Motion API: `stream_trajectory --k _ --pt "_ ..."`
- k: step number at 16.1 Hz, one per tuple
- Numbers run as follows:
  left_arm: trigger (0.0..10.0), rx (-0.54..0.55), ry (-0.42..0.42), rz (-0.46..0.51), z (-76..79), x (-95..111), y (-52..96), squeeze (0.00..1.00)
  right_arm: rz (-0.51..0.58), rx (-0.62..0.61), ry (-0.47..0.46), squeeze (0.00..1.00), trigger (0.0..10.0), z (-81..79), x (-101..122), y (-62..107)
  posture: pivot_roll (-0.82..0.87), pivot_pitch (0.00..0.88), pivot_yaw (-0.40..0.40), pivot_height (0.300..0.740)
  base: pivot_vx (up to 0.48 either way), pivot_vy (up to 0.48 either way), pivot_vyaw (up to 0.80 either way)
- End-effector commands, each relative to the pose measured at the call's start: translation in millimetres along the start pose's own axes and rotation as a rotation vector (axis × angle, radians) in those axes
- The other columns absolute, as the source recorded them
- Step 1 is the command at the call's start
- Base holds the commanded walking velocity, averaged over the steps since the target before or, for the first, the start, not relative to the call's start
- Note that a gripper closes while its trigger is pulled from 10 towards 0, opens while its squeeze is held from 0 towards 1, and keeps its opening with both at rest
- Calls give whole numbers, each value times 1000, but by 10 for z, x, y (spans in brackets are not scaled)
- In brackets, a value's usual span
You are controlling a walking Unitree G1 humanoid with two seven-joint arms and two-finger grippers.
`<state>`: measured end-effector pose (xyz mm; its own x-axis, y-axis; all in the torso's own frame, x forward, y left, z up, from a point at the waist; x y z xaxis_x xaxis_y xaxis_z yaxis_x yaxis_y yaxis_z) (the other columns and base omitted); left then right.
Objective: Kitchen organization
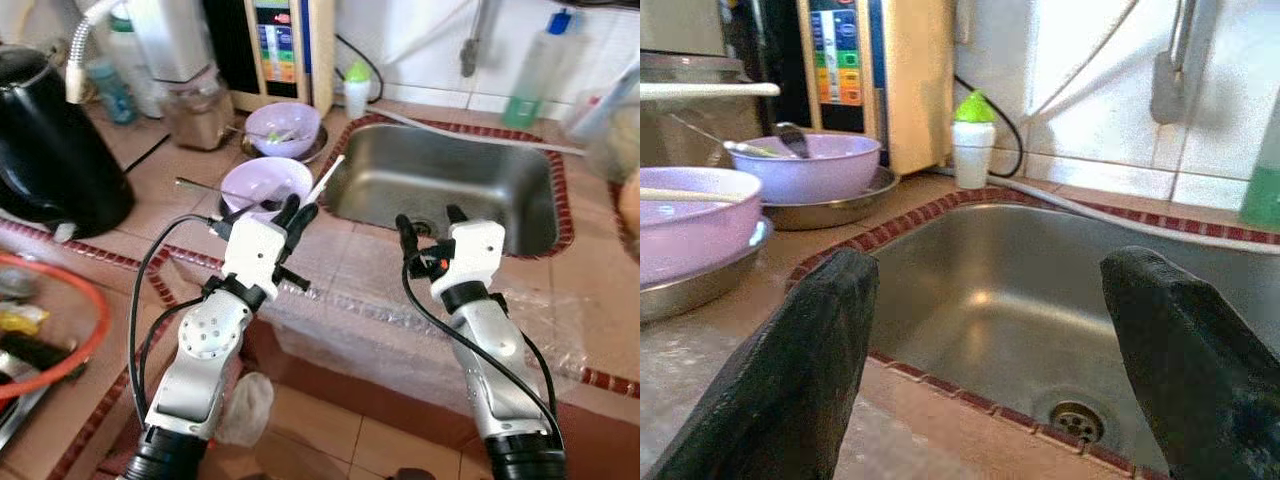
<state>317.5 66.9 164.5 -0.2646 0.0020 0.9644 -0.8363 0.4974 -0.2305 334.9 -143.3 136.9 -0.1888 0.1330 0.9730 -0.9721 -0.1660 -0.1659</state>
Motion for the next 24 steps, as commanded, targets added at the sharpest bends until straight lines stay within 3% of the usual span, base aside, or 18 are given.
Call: stream_trajectory --k 1,4,12,23,24 --pt "10000 17 -24 22 -48 64 -7 0 21 10 -6 0 10000 -34 53 -17 -80 0 74 740 0 0 0" --pt "10000 27 -33 48 -85 140 -26 0 24 14 -7 0 10000 -42 56 -19 -78 0 73 740 0 0 0" --pt "10000 7 -43 100 -68 293 -71 0 28 23 -3 0 10000 -72 54 -22 -74 0 76 740 329 0 0" --pt "10000 -7 -31 51 -9 158 3 0 18 34 -10 0 10000 -94 11 -5 -67 0 74 740 28 0 0" --pt "10000 -87 -50 26 105 82 58 0 18 30 -62 0 10000 -93 31 -33 -59 0 69 740 0 0 0"
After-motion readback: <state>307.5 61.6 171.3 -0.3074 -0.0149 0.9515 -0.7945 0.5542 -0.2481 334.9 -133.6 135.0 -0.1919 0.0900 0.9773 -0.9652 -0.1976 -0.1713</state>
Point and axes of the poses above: a point about 5 cm out from each wrist's last joint towards the gripper, its own y axis pointing back from the gripper into the wrist, its own x axis along the axis of the wrist's last joint, z = x × y, the point moved 5 cm from there along -y, pointing out of the wrist towards the gripper, and after that the axes turned 5 degrees about y, right-handed, at the moved point
